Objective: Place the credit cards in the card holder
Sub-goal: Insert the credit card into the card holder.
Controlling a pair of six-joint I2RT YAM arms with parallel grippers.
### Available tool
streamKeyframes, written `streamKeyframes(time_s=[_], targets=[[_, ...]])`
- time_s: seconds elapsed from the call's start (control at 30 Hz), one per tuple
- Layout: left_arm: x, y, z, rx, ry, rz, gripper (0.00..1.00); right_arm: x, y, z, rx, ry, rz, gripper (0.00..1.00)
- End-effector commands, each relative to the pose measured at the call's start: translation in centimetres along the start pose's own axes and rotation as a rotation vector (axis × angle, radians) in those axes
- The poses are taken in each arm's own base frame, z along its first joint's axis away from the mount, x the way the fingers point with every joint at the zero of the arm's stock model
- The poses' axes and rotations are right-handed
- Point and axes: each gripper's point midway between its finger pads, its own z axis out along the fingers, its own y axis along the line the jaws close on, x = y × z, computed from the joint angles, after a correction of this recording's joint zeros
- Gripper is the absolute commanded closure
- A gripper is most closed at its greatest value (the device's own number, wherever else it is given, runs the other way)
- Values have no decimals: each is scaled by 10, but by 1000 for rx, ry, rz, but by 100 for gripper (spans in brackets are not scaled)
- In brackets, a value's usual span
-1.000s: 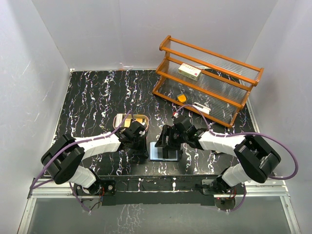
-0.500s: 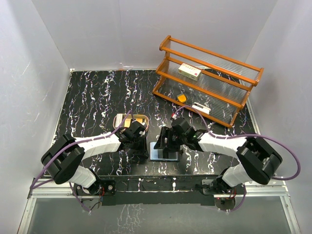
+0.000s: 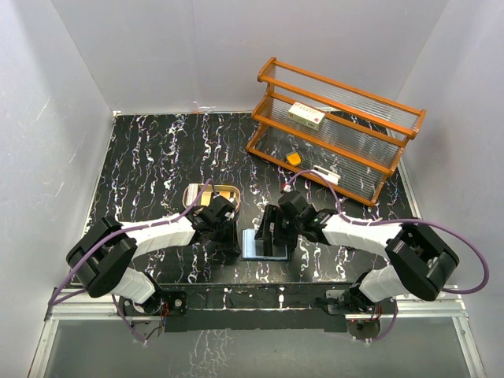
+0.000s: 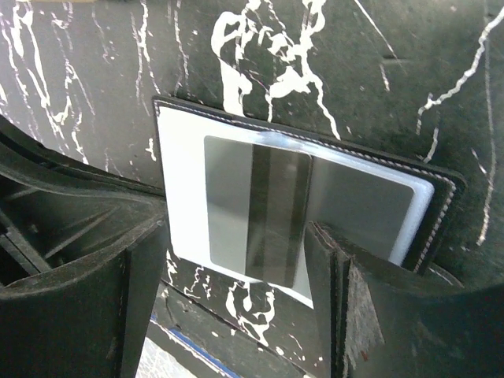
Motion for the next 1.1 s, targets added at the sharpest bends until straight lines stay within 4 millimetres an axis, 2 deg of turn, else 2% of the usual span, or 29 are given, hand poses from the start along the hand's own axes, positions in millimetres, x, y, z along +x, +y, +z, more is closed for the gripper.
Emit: streamKeyframes(time_s=[0.0, 0.23, 0.5, 0.9, 1.07], targets=[[9, 5, 2, -13, 23, 1, 100, -4, 10, 8, -41, -13, -15, 31], [9, 5, 3, -15, 23, 2, 100, -1, 28, 14, -103, -1, -27, 32], [9, 2, 4, -3, 26, 5, 100, -2, 51, 12, -195, -9, -67, 34], [7, 4, 1, -18, 14, 1, 100, 4, 56, 10, -241, 11, -58, 40], [0, 7, -7, -55, -18, 6, 100, -6, 55, 0, -190, -23, -73, 42]])
